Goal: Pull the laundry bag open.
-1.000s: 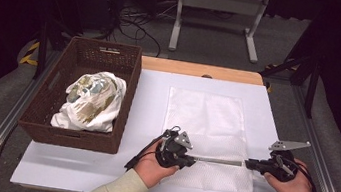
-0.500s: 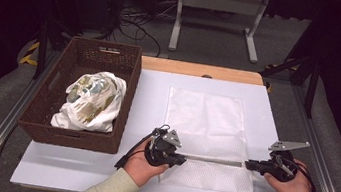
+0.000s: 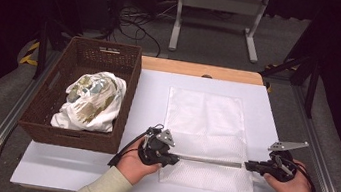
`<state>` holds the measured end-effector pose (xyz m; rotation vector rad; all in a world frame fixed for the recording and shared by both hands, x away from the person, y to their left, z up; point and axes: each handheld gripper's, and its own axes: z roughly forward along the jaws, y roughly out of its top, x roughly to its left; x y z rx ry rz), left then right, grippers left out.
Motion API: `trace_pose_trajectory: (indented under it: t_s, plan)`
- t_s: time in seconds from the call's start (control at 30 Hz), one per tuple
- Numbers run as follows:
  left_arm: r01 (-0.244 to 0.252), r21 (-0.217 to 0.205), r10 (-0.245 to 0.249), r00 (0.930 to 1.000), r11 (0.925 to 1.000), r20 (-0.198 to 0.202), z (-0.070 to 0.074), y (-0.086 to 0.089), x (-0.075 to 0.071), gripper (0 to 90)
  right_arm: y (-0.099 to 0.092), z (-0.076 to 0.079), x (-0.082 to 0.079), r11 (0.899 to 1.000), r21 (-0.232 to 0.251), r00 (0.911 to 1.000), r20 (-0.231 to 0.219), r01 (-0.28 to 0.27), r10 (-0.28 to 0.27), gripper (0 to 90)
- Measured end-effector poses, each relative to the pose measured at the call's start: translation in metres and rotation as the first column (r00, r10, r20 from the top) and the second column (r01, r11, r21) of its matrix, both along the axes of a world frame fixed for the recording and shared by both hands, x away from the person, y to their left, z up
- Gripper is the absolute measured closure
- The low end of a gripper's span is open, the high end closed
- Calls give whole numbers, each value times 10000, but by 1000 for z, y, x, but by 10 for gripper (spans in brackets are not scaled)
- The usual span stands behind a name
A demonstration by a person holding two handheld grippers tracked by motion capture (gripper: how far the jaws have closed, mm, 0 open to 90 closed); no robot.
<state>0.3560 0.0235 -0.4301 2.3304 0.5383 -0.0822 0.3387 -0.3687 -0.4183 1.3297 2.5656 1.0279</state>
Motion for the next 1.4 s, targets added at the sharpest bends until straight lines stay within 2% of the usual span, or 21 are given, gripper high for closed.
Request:
trace_pose_trajectory:
  t_s: [0.67, 0.97, 1.37, 1.4]
  plan:
    - [-480, 299, 484, 9987, 9984, -137, 0, 31, -4, 865, 0, -3, 1, 10000, -1, 9999, -126, -43, 43, 871]
    - [-782, 274, 782, 9969, 9966, -5, -1, 42, -6, 865, 0, -3, 1, 10000, 31, 9999, -102, -82, 82, 870]
    - [-1005, 328, 1011, 9948, 9944, -160, -4, 54, -7, 865, 0, -4, 1, 9999, 56, 9998, -174, -116, 117, 870]
    - [-1102, 311, 1110, 9934, 9934, -284, -5, 56, -8, 865, -1, -5, 1, 9999, 96, 9996, -229, -134, 136, 870]
